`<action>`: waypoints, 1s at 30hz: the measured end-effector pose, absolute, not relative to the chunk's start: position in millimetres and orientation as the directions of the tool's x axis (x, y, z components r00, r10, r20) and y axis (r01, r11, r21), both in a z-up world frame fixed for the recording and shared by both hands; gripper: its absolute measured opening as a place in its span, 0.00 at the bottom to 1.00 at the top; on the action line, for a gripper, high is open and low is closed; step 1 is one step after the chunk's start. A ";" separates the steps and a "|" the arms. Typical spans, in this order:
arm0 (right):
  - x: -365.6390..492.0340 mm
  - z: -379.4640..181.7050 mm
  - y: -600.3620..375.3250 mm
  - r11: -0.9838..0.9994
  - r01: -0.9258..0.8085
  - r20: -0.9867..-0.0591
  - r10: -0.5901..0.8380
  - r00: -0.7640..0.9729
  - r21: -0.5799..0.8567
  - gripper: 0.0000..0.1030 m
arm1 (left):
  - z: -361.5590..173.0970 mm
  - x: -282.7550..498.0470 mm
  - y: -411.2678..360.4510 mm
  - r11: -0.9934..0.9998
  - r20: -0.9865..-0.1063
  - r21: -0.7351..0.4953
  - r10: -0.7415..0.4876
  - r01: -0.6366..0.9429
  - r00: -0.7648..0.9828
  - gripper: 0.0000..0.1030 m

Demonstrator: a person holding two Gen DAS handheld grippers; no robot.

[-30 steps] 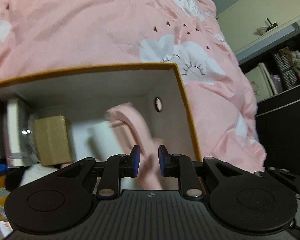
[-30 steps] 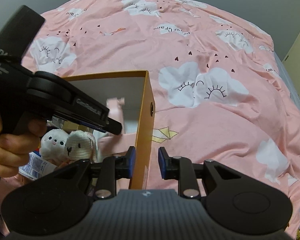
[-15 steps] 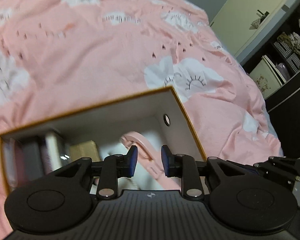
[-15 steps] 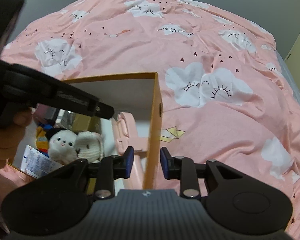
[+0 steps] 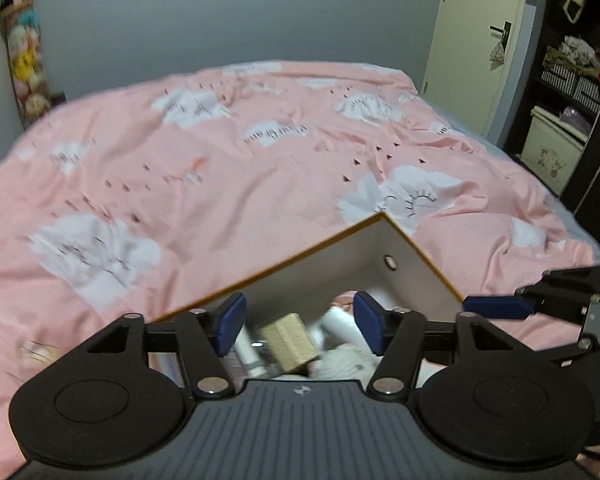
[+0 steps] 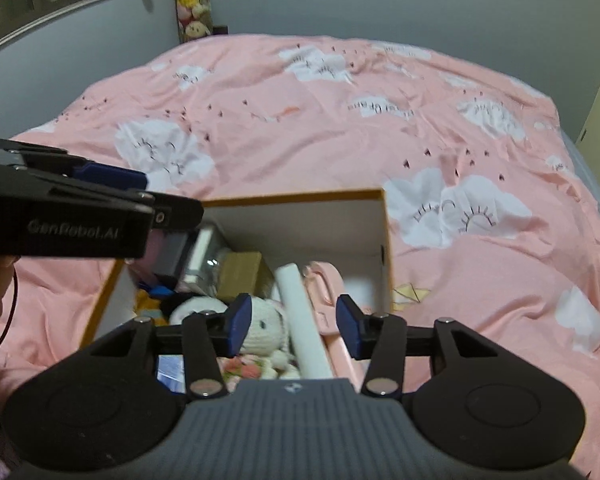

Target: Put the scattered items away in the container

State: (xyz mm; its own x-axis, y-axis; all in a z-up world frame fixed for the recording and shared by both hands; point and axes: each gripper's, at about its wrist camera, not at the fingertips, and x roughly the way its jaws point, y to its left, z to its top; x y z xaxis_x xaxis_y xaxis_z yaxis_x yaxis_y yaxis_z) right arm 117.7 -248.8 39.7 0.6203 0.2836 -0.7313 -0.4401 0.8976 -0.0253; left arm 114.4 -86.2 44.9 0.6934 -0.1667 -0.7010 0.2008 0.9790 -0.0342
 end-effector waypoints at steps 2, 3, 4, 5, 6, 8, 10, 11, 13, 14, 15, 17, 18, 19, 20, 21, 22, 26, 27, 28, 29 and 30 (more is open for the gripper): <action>108.2 41.3 -241.1 0.898 -0.437 -0.710 0.278 0.647 -0.047 0.55 | 47.9 105.1 -82.0 0.981 -0.695 0.010 -0.132 0.194 0.706 0.73; 103.3 41.8 -237.2 0.899 -0.435 -0.700 0.277 0.658 -0.053 0.56 | 48.8 99.8 -79.4 0.982 -0.691 0.030 -0.114 0.186 0.714 0.73; 98.8 42.1 -234.0 0.900 -0.433 -0.693 0.278 0.665 -0.054 0.57 | 49.5 94.5 -76.7 0.983 -0.685 0.047 -0.098 0.178 0.722 0.73; 94.3 42.3 -231.3 0.902 -0.429 -0.686 0.281 0.671 -0.051 0.60 | 49.9 90.1 -73.3 0.983 -0.682 0.058 -0.088 0.173 0.726 0.73; 89.9 42.3 -229.4 0.904 -0.425 -0.679 0.283 0.677 -0.046 0.62 | 50.1 85.8 -70.4 0.984 -0.679 0.065 -0.076 0.164 0.730 0.73; 83.2 42.2 -226.4 0.911 -0.411 -0.667 0.282 0.689 -0.040 0.66 | 49.9 78.7 -63.8 0.987 -0.682 0.070 -0.059 0.145 0.729 0.73; 76.5 40.9 -223.4 0.920 -0.389 -0.656 0.266 0.706 -0.046 0.69 | 48.5 72.2 -57.4 0.988 -0.682 0.073 -0.049 0.135 0.729 0.73; 73.7 39.3 -221.8 0.925 -0.376 -0.651 0.252 0.716 -0.056 0.69 | 47.4 68.7 -54.1 0.989 -0.680 0.077 -0.042 0.128 0.732 0.73; 70.0 34.4 -219.0 0.933 -0.351 -0.648 0.222 0.728 -0.075 0.70 | 44.1 61.4 -47.4 0.991 -0.674 0.081 -0.023 0.105 0.739 0.73; 68.8 31.0 -218.0 0.937 -0.340 -0.650 0.209 0.731 -0.080 0.72 | 41.8 58.0 -44.2 0.992 -0.673 0.078 -0.019 0.097 0.740 0.76; 67.3 26.7 -217.2 0.942 -0.326 -0.650 0.198 0.734 -0.081 0.73 | 39.1 55.3 -40.8 0.993 -0.674 0.073 -0.017 0.090 0.739 0.79; 63.6 17.0 -215.1 0.949 -0.306 -0.650 0.181 0.738 -0.082 0.76 | 31.7 49.2 -34.5 0.996 -0.676 0.058 -0.012 0.069 0.737 0.85; 61.6 11.8 -213.3 0.950 -0.297 -0.652 0.169 0.739 -0.091 0.76 | 27.1 46.5 -32.2 0.997 -0.678 0.054 -0.008 0.061 0.735 0.85; 59.2 7.3 -211.0 0.951 -0.293 -0.653 0.157 0.741 -0.104 0.76 | 22.2 43.9 -30.2 0.997 -0.682 0.052 -0.006 0.057 0.731 0.85; 56.3 2.6 -208.0 0.949 -0.293 -0.654 0.147 0.742 -0.119 0.76 | 17.5 42.3 -28.8 0.997 -0.689 0.051 -0.005 0.056 0.725 0.85; 53.9 -2.4 -204.7 0.945 -0.298 -0.657 0.141 0.741 -0.133 0.76 | 12.3 41.1 -27.8 0.997 -0.699 0.051 -0.005 0.056 0.715 0.85; 52.6 -6.7 -201.8 0.941 -0.305 -0.661 0.138 0.738 -0.144 0.76 | 7.5 39.6 -26.8 0.997 -0.708 0.050 -0.003 0.054 0.706 0.85; 47.6 -15.9 -191.2 0.926 -0.334 -0.664 0.138 0.735 -0.178 0.77 | -10.7 35.2 -25.0 0.998 -0.740 0.049 0.008 0.042 0.673 0.85; 46.2 -16.4 -188.7 0.922 -0.339 -0.662 0.136 0.737 -0.188 0.77 | -13.7 34.7 -24.8 0.998 -0.748 0.050 0.010 0.041 0.664 0.85; 44.9 -16.9 -187.1 0.919 -0.342 -0.660 0.135 0.739 -0.195 0.77 | -16.3 34.6 -24.8 0.998 -0.755 0.048 0.010 0.041 0.655 0.85; 43.9 -17.4 -186.1 0.917 -0.344 -0.657 0.134 0.742 -0.201 0.77 | -17.9 34.2 -24.5 0.998 -0.759 0.046 0.009 0.041 0.651 0.85; 43.0 -17.6 -185.8 0.916 -0.346 -0.655 0.134 0.744 -0.205 0.77 | -19.1 34.0 -24.1 0.998 -0.762 0.045 0.009 0.040 0.647 0.85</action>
State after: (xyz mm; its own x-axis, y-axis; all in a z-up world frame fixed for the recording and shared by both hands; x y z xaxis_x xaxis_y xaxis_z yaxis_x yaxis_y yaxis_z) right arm 43.0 -185.8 -17.6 0.7435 0.1338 -0.6552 -0.3457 0.9156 -0.2054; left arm 34.0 -24.1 -19.1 0.6470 0.0086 -0.7625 0.0400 0.9982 0.0451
